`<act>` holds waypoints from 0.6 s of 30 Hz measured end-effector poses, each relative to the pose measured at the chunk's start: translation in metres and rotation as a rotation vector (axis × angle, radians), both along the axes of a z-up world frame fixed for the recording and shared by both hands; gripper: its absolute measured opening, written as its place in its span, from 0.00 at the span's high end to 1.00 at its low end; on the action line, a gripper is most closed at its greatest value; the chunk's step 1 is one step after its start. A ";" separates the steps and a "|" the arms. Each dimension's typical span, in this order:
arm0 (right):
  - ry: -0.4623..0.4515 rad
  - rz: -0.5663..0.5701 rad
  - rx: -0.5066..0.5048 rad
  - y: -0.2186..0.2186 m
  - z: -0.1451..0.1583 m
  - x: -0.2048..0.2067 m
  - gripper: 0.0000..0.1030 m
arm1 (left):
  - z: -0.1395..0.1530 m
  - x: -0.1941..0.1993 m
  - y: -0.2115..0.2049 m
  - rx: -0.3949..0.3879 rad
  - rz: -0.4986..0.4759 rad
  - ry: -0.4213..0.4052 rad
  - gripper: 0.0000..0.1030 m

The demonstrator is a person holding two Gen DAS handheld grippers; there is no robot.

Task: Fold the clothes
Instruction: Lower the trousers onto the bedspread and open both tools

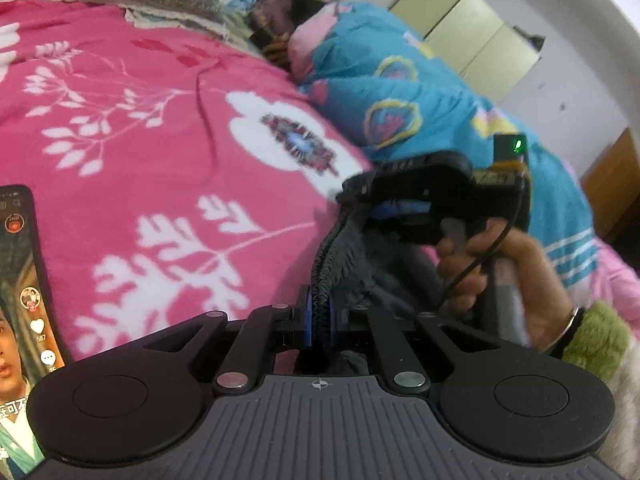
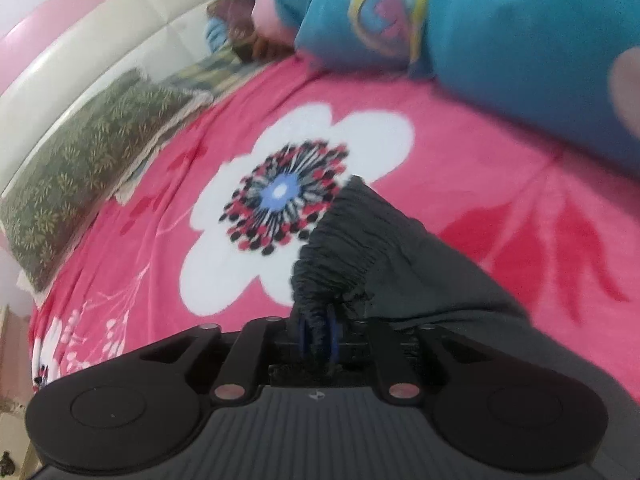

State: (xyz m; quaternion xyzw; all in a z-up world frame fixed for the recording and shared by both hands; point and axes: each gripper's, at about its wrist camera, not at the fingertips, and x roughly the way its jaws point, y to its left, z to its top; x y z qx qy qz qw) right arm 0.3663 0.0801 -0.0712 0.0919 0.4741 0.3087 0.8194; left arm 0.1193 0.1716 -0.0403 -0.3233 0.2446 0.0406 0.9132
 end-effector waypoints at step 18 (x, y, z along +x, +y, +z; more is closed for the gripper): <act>0.046 -0.029 0.205 -0.029 0.029 0.002 0.33 | 0.015 -0.010 -0.016 0.132 0.054 -0.036 0.77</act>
